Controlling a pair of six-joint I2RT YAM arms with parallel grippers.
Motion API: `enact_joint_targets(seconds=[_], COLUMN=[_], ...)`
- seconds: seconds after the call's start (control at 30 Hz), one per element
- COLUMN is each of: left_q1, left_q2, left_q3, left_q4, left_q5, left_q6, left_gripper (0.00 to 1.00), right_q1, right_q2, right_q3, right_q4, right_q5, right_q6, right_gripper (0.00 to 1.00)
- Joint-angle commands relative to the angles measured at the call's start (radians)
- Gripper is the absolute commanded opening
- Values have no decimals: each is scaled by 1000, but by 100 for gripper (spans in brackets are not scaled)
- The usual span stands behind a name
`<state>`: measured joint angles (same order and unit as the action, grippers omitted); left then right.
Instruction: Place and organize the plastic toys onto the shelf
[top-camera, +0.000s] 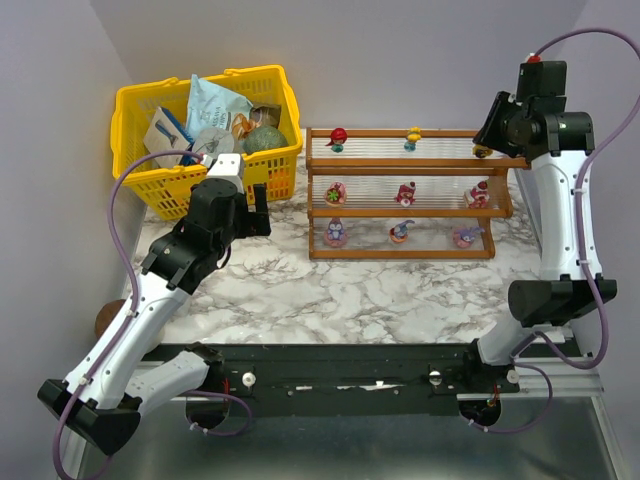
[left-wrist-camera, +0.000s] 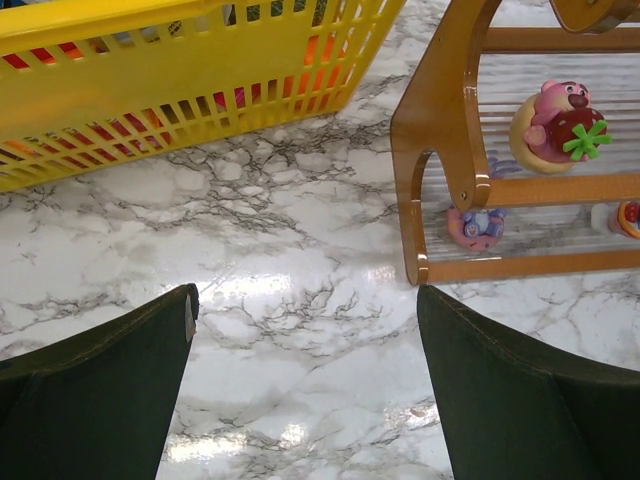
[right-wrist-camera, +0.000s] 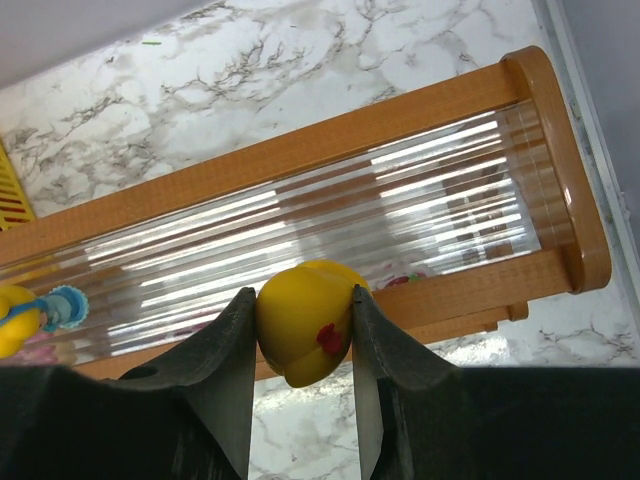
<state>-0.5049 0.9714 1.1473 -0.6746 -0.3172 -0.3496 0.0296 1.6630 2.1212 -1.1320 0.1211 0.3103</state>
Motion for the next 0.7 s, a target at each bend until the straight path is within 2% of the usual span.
enact_joint_targets(seconds=[0.0,0.2,0.43,0.67], left_q1=[8,9,9,12], left_q2=[1,6,10,12], left_q3=[-6,-6,-4,-1], left_q4=[9,9,12,10], left_q5=[4,4,7,6], left_q6=[-8,-8,-6,0], left_gripper=[99,99,99,99], right_q1=[-25,-25,-46,-57], right_q2=[32,50,23,43], right_q3=[49,42,-15,-17], right_q4=[-18,-26,51,58], right_q5=[-41,-35,-28,-20], right_q6=[-30,-33,-16,-14], right_gripper=[2,4,14,15])
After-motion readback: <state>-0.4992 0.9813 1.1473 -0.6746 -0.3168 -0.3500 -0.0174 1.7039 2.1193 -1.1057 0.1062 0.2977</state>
